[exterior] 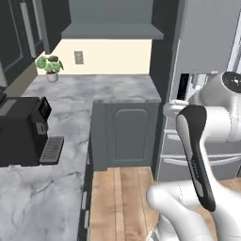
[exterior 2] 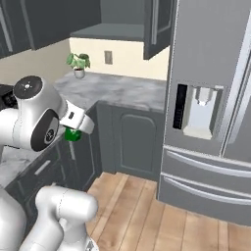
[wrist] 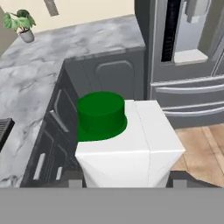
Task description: Pick the milk from the counter and place it in the open cabinet.
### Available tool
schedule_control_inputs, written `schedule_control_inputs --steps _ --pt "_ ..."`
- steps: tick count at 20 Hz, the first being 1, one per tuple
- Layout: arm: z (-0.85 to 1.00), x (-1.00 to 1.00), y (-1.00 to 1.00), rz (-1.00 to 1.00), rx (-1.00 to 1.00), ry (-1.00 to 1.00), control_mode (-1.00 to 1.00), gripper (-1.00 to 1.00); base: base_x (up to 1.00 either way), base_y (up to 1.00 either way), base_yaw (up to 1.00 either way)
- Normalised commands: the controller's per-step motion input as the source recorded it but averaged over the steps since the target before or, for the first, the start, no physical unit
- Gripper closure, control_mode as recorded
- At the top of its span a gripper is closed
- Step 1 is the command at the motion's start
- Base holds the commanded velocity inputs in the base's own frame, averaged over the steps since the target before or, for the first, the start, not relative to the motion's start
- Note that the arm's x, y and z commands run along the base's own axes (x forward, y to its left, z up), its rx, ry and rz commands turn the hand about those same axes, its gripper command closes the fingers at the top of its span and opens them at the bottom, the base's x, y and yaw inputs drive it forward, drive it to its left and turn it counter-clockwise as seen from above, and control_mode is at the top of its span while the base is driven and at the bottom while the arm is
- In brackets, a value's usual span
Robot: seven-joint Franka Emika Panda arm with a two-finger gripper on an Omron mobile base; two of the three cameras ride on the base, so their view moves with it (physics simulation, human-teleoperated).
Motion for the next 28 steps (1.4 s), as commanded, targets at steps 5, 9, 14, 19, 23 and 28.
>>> schedule_control_inputs --steps 5,9,14,19,23,28 --pt "0.0 0.0 0.0 0.0 0.0 0.0 1.0 1.0 1.0 0.13 0.18" --pt "0.0 0.0 0.0 0.0 0.0 0.0 1.0 1.0 1.0 0.17 0.17" --pt "0.0 0.0 0.0 0.0 0.0 0.0 1.0 1.0 1.0 0.18 0.09" --pt "0.0 0.0 0.0 0.0 0.0 0.0 1.0 1.0 0.96 0.16 -0.03" --pt "0.0 0.0 0.0 0.0 0.0 0.0 1.0 1.0 0.4 0.2 -0.4" --pt "0.0 0.0 0.0 0.0 0.0 0.0 1.0 1.0 0.22 0.31 -0.5"
